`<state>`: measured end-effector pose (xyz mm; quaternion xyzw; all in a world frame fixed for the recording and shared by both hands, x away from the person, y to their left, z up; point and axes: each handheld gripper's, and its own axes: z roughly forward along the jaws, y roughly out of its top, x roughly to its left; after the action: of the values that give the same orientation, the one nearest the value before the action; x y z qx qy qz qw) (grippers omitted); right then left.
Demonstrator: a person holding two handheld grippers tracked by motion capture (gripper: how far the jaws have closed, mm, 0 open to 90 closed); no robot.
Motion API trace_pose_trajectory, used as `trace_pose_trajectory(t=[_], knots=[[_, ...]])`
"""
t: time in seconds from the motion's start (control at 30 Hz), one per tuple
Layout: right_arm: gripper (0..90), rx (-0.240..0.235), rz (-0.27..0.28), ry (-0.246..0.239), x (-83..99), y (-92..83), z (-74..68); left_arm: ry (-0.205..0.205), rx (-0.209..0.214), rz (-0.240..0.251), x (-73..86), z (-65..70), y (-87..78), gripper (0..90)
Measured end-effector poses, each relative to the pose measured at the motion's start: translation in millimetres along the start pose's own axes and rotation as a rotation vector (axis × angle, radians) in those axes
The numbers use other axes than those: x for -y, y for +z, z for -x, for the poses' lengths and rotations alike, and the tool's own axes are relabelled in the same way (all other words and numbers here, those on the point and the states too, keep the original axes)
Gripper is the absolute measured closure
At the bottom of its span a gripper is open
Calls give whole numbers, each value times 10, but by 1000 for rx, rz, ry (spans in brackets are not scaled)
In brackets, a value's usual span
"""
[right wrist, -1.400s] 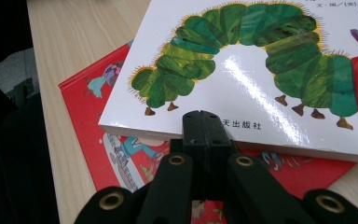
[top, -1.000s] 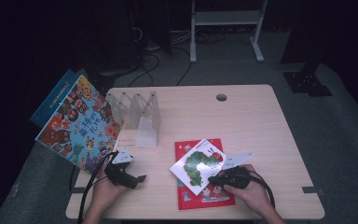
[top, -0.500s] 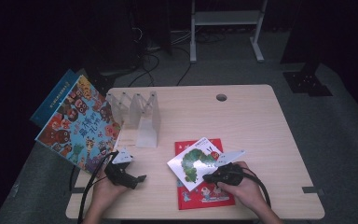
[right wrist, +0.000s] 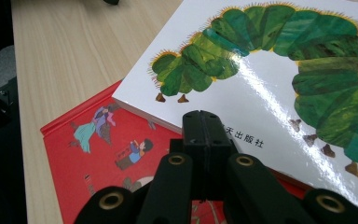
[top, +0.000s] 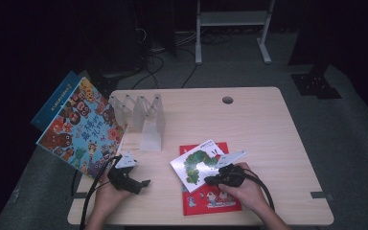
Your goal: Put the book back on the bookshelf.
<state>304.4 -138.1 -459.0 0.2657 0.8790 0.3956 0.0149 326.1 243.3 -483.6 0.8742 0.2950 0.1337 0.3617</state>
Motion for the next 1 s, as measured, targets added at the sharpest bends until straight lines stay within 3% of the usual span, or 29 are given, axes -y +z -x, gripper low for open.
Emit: trace_pose_trajectory(t=[0.23, 0.43, 0.87, 1.0], knots=[[894, 3, -2, -13, -65, 59, 9, -1, 0, 1, 0, 1, 1, 0], [843, 24, 28, -8, -53, -11, 11, -1, 0, 1, 0, 1, 1, 0], [489, 130, 102, 55, 20, -216, 252, -14, -4, -7, -18, 21, 4, 0], [421, 170, 121, 79, 12, -279, 335, -10, 24, -30, -93, 63, -8, 0]])
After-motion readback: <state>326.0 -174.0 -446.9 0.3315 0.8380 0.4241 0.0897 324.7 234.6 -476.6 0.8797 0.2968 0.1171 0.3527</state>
